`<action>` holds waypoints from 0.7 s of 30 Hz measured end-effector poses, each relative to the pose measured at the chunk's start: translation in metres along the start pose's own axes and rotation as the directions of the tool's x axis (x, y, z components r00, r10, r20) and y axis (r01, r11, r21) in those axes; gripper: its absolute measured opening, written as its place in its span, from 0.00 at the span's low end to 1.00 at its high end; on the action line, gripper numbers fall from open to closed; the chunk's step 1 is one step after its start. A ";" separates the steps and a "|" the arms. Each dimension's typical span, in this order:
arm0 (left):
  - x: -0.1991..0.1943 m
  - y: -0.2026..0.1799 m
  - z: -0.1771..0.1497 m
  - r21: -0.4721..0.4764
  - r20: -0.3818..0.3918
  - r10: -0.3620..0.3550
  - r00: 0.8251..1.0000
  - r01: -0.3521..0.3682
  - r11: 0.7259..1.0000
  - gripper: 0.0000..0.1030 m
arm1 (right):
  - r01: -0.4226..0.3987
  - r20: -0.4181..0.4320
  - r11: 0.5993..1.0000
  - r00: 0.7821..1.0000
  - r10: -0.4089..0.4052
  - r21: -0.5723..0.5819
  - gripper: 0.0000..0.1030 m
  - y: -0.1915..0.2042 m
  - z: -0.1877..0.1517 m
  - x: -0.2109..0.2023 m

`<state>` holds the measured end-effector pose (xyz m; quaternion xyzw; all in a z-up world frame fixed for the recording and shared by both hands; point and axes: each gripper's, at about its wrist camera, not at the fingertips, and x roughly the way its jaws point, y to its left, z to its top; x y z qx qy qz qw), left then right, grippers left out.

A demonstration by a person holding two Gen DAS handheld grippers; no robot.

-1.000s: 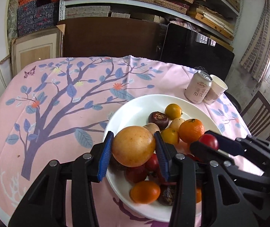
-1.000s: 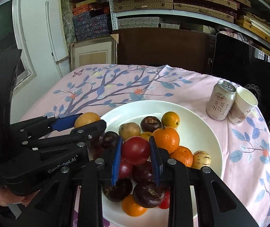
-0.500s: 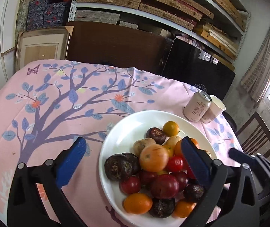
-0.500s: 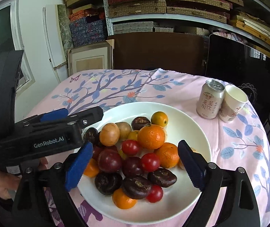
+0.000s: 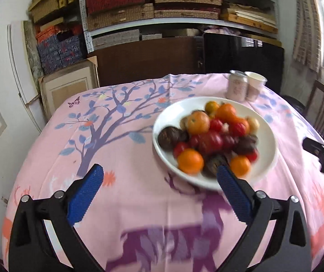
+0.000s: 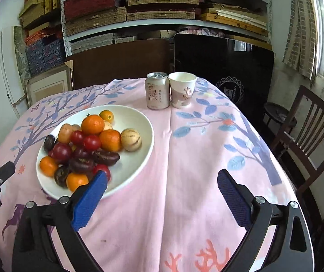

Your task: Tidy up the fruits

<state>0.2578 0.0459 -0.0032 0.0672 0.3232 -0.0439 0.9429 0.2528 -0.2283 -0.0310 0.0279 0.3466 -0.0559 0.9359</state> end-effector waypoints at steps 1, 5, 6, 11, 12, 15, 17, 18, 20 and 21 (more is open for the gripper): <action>-0.014 0.000 -0.008 -0.009 0.008 -0.001 1.000 0.001 1.000 0.96 | -0.005 -0.005 1.000 1.000 0.006 0.003 0.96 -0.002 -0.007 -0.005; -0.058 0.000 -0.037 -0.041 0.089 0.021 0.996 -0.017 0.999 0.96 | 0.028 0.037 0.997 0.999 -0.026 -0.073 0.96 0.009 -0.030 -0.031; -0.063 0.000 -0.044 -0.042 0.106 0.035 0.994 -0.031 0.999 0.96 | 0.040 0.060 0.994 0.998 -0.034 -0.099 0.96 0.013 -0.035 -0.038; -0.063 -0.008 -0.068 -0.025 0.077 0.101 0.992 -0.100 0.995 0.96 | 0.053 0.142 0.986 0.989 -0.030 -0.159 0.96 0.031 -0.057 -0.063; -0.060 -0.009 -0.070 -0.020 0.062 0.100 0.993 -0.099 0.995 0.96 | 0.054 0.149 0.985 0.988 -0.030 -0.163 0.96 0.032 -0.059 -0.066; -0.053 -0.012 -0.072 -0.011 0.037 0.081 0.996 -0.081 0.997 0.96 | 0.078 0.179 0.982 0.983 -0.047 -0.172 0.96 0.036 -0.059 -0.069; -0.052 -0.013 -0.073 -0.001 0.049 0.080 0.996 -0.080 0.997 0.96 | 0.099 0.200 0.981 0.978 -0.065 -0.166 0.96 0.035 -0.059 -0.070; -0.053 -0.014 -0.073 0.005 0.059 0.088 0.994 -0.088 0.996 0.96 | 0.107 0.206 0.981 0.976 -0.073 -0.162 0.96 0.035 -0.060 -0.070; -0.053 -0.016 -0.073 0.016 0.070 0.099 0.993 -0.101 0.995 0.96 | 0.124 0.221 0.981 0.971 -0.090 -0.146 0.96 0.034 -0.061 -0.069; -0.052 -0.016 -0.073 0.017 0.063 0.103 0.993 -0.104 0.994 0.96 | 0.132 0.231 0.981 0.968 -0.096 -0.141 0.96 0.034 -0.062 -0.070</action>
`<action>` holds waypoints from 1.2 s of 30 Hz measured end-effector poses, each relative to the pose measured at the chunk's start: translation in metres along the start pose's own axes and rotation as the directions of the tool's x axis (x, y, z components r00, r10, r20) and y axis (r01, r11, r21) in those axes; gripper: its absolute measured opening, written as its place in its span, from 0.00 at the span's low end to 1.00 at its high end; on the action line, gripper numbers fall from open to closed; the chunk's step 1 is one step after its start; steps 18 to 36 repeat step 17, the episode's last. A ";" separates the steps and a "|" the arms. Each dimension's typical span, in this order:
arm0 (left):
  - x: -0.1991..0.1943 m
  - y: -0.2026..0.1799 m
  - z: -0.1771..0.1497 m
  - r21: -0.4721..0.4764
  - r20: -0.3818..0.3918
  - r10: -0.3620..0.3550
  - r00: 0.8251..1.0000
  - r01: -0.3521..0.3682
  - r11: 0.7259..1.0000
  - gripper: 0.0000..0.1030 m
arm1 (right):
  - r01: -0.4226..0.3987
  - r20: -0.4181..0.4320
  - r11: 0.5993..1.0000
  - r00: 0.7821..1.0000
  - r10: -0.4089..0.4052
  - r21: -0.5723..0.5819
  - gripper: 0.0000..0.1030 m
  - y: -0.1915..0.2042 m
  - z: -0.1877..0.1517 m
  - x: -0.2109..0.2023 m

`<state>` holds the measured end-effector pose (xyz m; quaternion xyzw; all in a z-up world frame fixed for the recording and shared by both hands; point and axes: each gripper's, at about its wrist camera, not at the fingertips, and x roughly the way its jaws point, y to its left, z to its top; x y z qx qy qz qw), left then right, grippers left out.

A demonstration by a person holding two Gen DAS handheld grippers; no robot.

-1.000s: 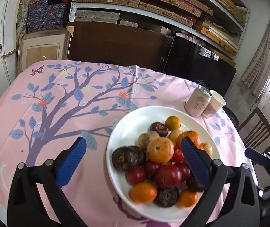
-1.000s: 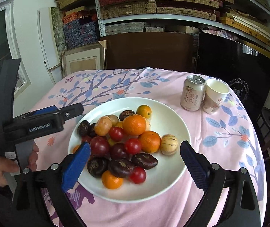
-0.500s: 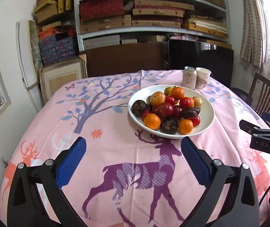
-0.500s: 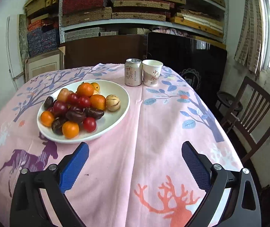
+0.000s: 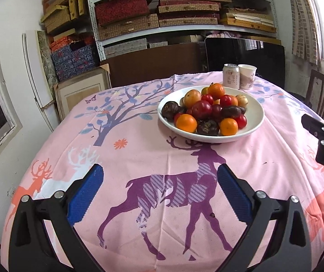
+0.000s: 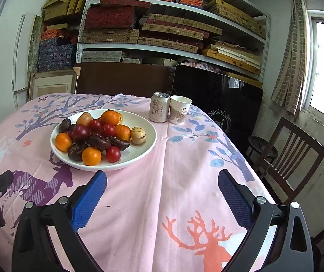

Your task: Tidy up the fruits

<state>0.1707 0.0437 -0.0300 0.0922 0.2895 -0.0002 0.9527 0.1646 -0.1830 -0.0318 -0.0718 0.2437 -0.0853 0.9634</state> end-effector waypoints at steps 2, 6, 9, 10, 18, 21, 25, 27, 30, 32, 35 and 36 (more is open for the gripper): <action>-0.001 0.000 0.000 -0.004 0.008 -0.002 1.000 0.002 1.000 0.96 | 0.012 0.015 1.000 1.000 -0.012 0.010 0.96 0.001 -0.001 -0.001; -0.004 0.000 -0.001 -0.003 0.020 -0.029 0.999 0.029 1.000 0.96 | 0.019 0.017 1.000 1.000 -0.018 -0.006 0.96 0.005 -0.003 0.000; -0.005 -0.002 -0.001 0.001 0.028 -0.025 0.999 0.025 1.000 0.96 | -0.004 0.002 1.000 1.000 0.004 0.002 0.96 0.007 -0.005 0.002; -0.004 -0.002 -0.001 -0.008 0.032 -0.015 0.999 0.016 1.000 0.96 | -0.003 0.005 1.000 1.000 0.003 0.006 0.96 0.006 -0.005 0.002; 0.001 0.007 -0.001 -0.060 0.009 -0.015 1.000 0.016 0.998 0.96 | -0.008 -0.006 1.000 1.000 0.008 0.008 0.96 0.007 -0.007 0.003; 0.001 0.007 -0.001 -0.060 0.009 -0.015 1.000 0.016 0.998 0.96 | -0.008 -0.006 1.000 1.000 0.008 0.008 0.96 0.007 -0.007 0.003; 0.001 0.007 -0.001 -0.060 0.009 -0.015 1.000 0.016 0.998 0.96 | -0.008 -0.006 1.000 1.000 0.008 0.008 0.96 0.007 -0.007 0.003; 0.001 0.007 -0.001 -0.060 0.009 -0.015 1.000 0.016 0.998 0.96 | -0.008 -0.006 1.000 1.000 0.008 0.008 0.96 0.007 -0.007 0.003; 0.001 0.007 -0.001 -0.060 0.009 -0.015 1.000 0.016 0.998 0.96 | -0.008 -0.006 1.000 1.000 0.008 0.008 0.96 0.007 -0.007 0.003; 0.001 0.007 -0.001 -0.060 0.009 -0.015 1.000 0.016 0.998 0.96 | -0.008 -0.006 1.000 1.000 0.008 0.008 0.96 0.007 -0.007 0.003; 0.001 0.007 -0.001 -0.060 0.009 -0.015 1.000 0.016 0.998 0.96 | -0.008 -0.006 1.000 1.000 0.008 0.008 0.96 0.007 -0.007 0.003; 0.001 0.007 -0.001 -0.060 0.009 -0.015 1.000 0.016 0.998 0.96 | -0.008 -0.006 1.000 1.000 0.008 0.008 0.96 0.007 -0.007 0.003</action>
